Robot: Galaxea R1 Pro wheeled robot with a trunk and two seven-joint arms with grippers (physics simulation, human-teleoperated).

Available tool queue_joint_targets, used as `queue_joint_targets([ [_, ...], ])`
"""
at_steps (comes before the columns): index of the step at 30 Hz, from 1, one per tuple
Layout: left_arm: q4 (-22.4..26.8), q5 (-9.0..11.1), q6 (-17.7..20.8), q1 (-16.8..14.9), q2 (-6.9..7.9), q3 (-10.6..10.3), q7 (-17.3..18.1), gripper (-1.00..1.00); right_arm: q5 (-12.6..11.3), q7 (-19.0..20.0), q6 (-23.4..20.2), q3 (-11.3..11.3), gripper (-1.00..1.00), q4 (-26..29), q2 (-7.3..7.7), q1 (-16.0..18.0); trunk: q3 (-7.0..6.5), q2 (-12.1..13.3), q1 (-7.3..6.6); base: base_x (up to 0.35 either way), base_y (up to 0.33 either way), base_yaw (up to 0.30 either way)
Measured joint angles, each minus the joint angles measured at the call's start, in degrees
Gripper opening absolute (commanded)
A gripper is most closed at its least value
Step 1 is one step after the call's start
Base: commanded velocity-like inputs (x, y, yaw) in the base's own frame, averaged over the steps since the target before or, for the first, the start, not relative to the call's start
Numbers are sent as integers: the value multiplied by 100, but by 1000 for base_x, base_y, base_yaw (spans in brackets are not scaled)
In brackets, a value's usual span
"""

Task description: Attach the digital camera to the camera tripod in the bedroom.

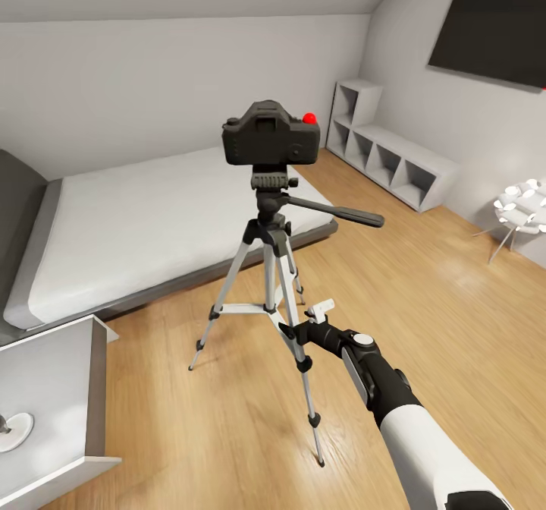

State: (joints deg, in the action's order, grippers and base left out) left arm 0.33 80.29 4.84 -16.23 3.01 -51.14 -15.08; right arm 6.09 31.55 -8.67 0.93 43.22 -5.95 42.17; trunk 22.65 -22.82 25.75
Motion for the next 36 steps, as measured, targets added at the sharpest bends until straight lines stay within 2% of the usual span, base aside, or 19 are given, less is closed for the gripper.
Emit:
queue_joint_targets([
  [20, -9, 0, -119, 0, -54, -4, 0, 100, 0, 35, 6, -1, 100, 0, 13, 0, 0, 0, 1, -6, 0, 0],
  [28, 5, 2, -129, 0, -63, -6, 1, 100, -3, 79, 6, 1, 100, 0, 115, 0, 0, 1, 3, -227, 0, 0],
  [36, 0, 4, -130, 0, -81, -6, 1, 100, 2, 100, 3, 0, 100, 0, 153, 0, 0, 0, 1, -154, 0, 0],
])
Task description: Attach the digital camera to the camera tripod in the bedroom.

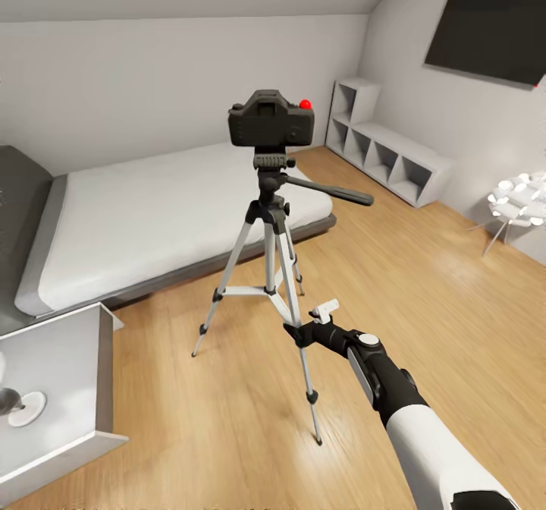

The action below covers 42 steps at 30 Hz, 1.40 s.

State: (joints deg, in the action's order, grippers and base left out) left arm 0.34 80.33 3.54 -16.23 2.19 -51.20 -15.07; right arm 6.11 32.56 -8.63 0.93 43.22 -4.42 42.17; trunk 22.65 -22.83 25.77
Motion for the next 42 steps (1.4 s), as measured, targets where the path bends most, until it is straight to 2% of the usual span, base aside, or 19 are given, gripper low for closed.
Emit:
queue_joint_targets([
  [20, -10, -2, 0, 0, -9, 9, -1, 100, -14, -11, -7, -5, 100, 0, 8, 0, 0, 0, -1, -12, 0, 0],
  [25, -10, 4, 0, 0, -5, 9, -2, 100, -25, -4, -11, -3, 100, -1, 73, 0, 0, 1, -1, 0, 0, 0],
  [29, -10, 6, -1, 0, -2, 9, -2, 100, -21, 7, -12, 4, 100, -112, 288, 0, 0, 1, -1, 0, 0, 0],
  [33, -10, 7, 0, 0, -1, 9, -1, 100, 25, 71, -6, -12, 100, -451, 555, 0, 0, 1, -1, 0, 0, 0],
  [42, -10, 11, 0, 1, 0, 9, -1, 100, 69, 678, 44, -28, 100, -1425, 1228, 0, 0, 0, -1, 0, 0, 0],
])
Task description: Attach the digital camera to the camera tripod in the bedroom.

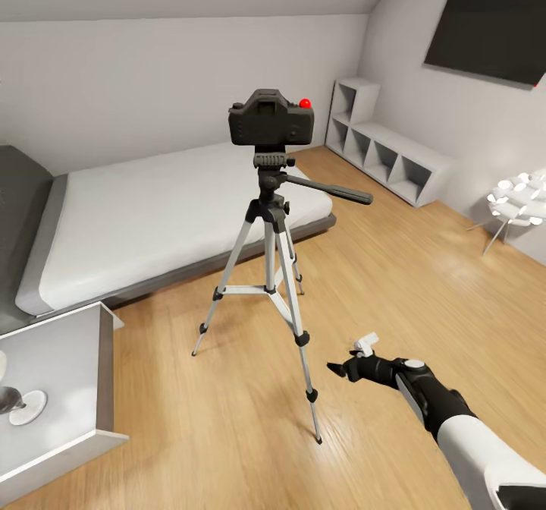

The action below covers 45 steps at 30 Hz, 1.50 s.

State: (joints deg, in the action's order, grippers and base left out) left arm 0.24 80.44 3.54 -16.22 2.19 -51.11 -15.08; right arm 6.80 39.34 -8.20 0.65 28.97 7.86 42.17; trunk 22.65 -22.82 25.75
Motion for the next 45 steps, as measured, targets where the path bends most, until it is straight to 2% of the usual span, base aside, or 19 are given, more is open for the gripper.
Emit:
queue_joint_targets([
  [6, 0, 3, 0, 0, 0, 0, 0, 100, -12, 124, -27, 2, 100, -385, 502, 0, 0, 0, 0, 0, 0, 0],
  [11, 0, 0, 0, 0, -2, 0, 0, 100, -29, 91, -7, -2, 100, -1104, 884, -1, 0, 0, 0, 0, 0, 0],
  [15, 0, -2, 0, 0, -6, 0, 0, 100, -35, -148, 33, 6, 100, -1868, 1046, -1, 0, 0, 0, 0, 0, 0],
  [16, 0, -5, 0, 0, -7, 0, 0, 100, -22, -422, 81, 27, 100, -2257, 1080, -4, 1, 0, 0, 0, 0, 0],
  [19, 0, -9, 0, 0, -12, 0, 0, 100, -42, -1043, 171, 13, 100, -2695, 1092, 12, 0, 0, 0, 0, 0, 0],
  [23, 0, -7, 0, 0, -15, 0, 0, 100, -71, -1860, 240, 10, 100, -2923, 1090, -47, 0, 0, 0, 0, 0, 0],
  [26, 0, -5, -1, 0, -16, 0, 0, 100, -86, -2224, 265, 11, 100, -3003, 1086, -271, 1, 0, 0, 0, 0, 0],
  [29, 0, -4, -1, 3, -17, 0, 0, 100, -98, -2399, 281, 8, 100, -3045, 1081, -606, 1, 0, 0, 0, 0, 0],
  [31, 0, -3, -2, 18, -17, 0, 0, 100, -109, -2495, 292, -2, 100, -3064, 1068, -955, 1, 0, 0, 0, 0, 0],
  [34, 0, -3, -6, 56, -17, 0, 0, 100, -117, -2545, 299, -14, 100, -3073, 1021, -1236, 1, 0, 0, 0, 0, 0],
  [45, 1, -3, -9, 110, -18, 0, 1, 100, -125, -2627, 529, -26, 100, -3087, 808, -1747, 1, 0, 0, 0, 0, 0],
])
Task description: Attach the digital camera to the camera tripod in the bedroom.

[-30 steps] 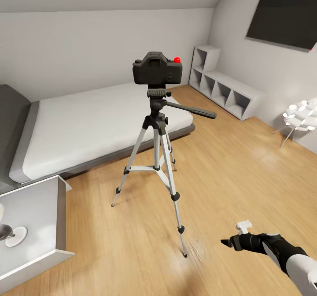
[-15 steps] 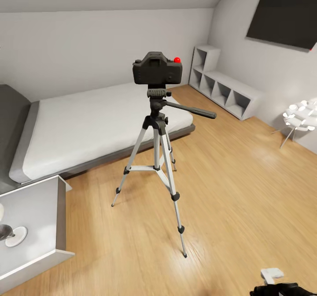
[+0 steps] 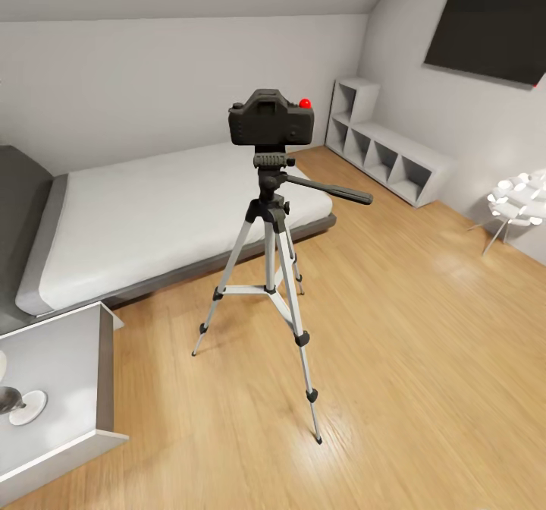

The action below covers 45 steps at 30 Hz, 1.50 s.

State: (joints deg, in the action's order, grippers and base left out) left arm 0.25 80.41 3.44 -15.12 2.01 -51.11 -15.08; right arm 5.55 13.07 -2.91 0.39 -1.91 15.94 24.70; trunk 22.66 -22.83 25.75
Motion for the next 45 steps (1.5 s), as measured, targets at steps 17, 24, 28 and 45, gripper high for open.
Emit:
queue_joint_targets([
  [17, 6, -6, -2, 4, 0, -2, 8, 100, 14, -91, 287, -2, 100, 0, -242, -609, 0, 0, 0, 0, 0, 0],
  [24, 11, -9, -132, 4, 0, -3, 10, 100, 19, -116, 327, -2, 100, 0, -303, -627, 0, 0, 0, 0, 0, 0],
  [28, 31, -29, -372, 2, 1, -7, 11, 100, 17, -120, 367, -2, 100, 0, -309, -633, 0, 0, 0, 0, 0, 0],
  [45, 26, -38, -800, 2, -108, -9, 18, 100, 19, -118, 611, 1, 100, 9, -321, -754, 0, 0, 0, 0, 0, 0],
])
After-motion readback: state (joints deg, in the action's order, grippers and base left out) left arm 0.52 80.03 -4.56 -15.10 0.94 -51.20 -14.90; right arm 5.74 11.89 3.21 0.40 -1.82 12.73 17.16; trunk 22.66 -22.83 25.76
